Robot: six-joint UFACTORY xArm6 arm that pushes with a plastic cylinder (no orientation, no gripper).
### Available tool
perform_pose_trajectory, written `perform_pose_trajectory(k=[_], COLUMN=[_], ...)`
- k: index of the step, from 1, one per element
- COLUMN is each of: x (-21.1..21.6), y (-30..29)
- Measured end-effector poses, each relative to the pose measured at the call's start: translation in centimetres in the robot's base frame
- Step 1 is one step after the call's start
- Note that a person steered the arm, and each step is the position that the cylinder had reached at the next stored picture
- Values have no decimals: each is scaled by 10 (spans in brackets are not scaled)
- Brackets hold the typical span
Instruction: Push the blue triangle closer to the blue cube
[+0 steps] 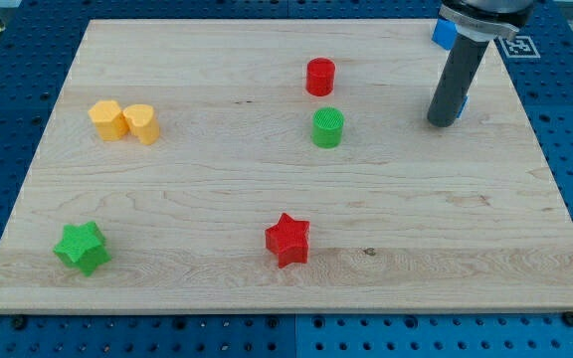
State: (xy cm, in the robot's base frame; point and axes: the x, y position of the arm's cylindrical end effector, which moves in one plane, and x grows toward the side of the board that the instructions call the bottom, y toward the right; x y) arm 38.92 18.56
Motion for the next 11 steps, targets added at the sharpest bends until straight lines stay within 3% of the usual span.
perform_pose_trajectory(k=[2, 5, 11], x=[-25, -30, -85], y=[0, 42, 39])
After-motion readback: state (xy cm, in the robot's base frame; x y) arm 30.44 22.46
